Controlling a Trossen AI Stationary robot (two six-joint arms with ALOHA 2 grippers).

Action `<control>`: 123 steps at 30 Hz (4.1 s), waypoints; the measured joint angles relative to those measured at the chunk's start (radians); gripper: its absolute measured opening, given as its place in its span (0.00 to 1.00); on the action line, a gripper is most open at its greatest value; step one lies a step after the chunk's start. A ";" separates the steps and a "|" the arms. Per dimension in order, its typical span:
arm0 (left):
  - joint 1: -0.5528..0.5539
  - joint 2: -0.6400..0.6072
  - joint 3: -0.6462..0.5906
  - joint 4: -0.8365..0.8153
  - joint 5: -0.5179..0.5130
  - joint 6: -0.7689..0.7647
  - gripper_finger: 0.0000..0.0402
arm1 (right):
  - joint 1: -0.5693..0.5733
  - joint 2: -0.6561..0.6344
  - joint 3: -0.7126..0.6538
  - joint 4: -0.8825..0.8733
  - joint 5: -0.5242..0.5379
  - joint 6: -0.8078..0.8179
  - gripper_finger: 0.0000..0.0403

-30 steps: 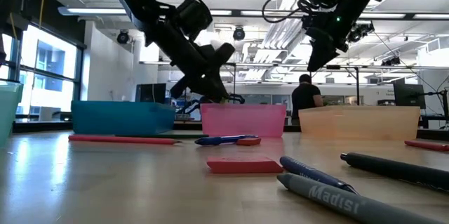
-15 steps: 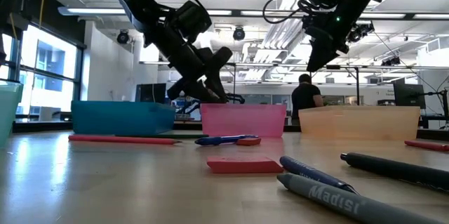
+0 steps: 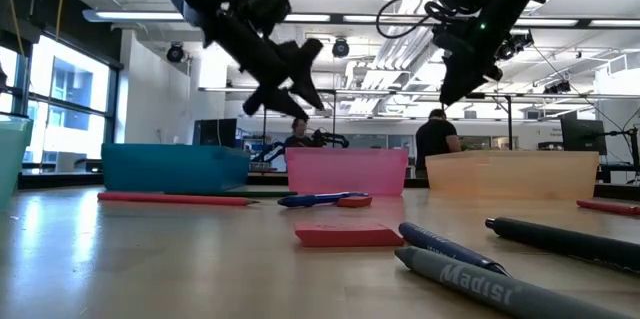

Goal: Sort crayons/erasers/pens/pencils in bins
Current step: Put the blue pen into the blue bin

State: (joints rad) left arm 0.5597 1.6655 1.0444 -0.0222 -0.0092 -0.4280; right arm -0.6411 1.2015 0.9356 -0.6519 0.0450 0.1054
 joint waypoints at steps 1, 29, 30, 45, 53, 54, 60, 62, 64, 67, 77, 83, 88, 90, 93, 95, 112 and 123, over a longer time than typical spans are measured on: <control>0.005 -0.016 0.009 -0.031 -0.003 0.017 0.45 | 0.000 0.000 0.000 -0.003 -0.012 0.000 0.24; -0.216 -0.479 -0.133 -0.732 -0.109 0.071 0.40 | 0.385 0.086 0.224 0.106 0.111 -0.049 0.25; -0.230 -0.483 -0.148 -0.730 -0.109 0.057 0.40 | 0.385 0.104 0.256 0.077 0.110 -0.062 0.25; -0.312 -0.577 -0.242 -0.893 -0.168 -0.020 0.40 | 0.414 0.408 0.492 -0.254 -0.124 -0.432 0.25; -0.312 -0.622 -0.241 -0.901 -0.190 -0.033 0.40 | 0.541 0.543 0.490 -0.228 -0.123 -0.633 0.25; -0.312 -0.623 -0.241 -0.902 -0.190 -0.033 0.40 | 0.552 0.562 0.490 -0.217 -0.117 -0.655 0.25; -0.312 -0.626 -0.242 -0.902 -0.190 -0.033 0.40 | 0.610 0.662 0.490 -0.149 -0.070 -0.755 0.25; -0.312 -0.626 -0.242 -0.902 -0.189 -0.033 0.40 | 0.622 0.688 0.490 -0.132 -0.053 -0.781 0.25; -0.312 -0.626 -0.242 -0.902 -0.189 -0.033 0.40 | 0.628 0.713 0.490 -0.112 -0.035 -0.793 0.25; -0.312 -0.626 -0.242 -0.902 -0.189 -0.033 0.40 | 0.630 0.742 0.489 -0.106 -0.028 -0.795 0.25; -0.312 -0.626 -0.242 -0.901 -0.189 -0.033 0.40 | 0.621 0.809 0.489 -0.065 -0.083 -0.795 0.25; -0.312 -0.626 -0.242 -0.901 -0.189 -0.033 0.40 | 0.606 0.849 0.489 -0.062 -0.080 -0.795 0.25; -0.312 -0.626 -0.242 -0.900 -0.189 -0.044 0.40 | 0.595 0.869 0.490 -0.064 -0.086 -0.787 0.25; -0.312 -0.626 -0.242 -0.900 -0.189 -0.044 0.40 | 0.592 0.874 0.492 -0.068 -0.099 -0.786 0.24; -0.312 -0.626 -0.242 -0.900 -0.189 -0.044 0.40 | 0.585 0.876 0.492 -0.078 -0.130 -0.786 0.22; -0.312 -0.626 -0.242 -0.900 -0.188 -0.044 0.40 | 0.583 0.876 0.492 -0.080 -0.132 -0.786 0.19; -0.312 -0.625 -0.241 -0.910 -0.081 -0.068 0.41 | 0.578 0.877 0.492 -0.091 -0.095 -0.764 0.02; -0.312 -0.625 -0.240 -1.026 -0.071 -0.094 0.56 | 0.576 0.859 0.488 -0.099 -0.069 -0.732 0.01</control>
State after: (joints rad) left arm 0.2481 1.0405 0.8040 -1.0483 -0.0802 -0.5217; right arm -0.0652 2.0601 1.4233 -0.7511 -0.0239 -0.6262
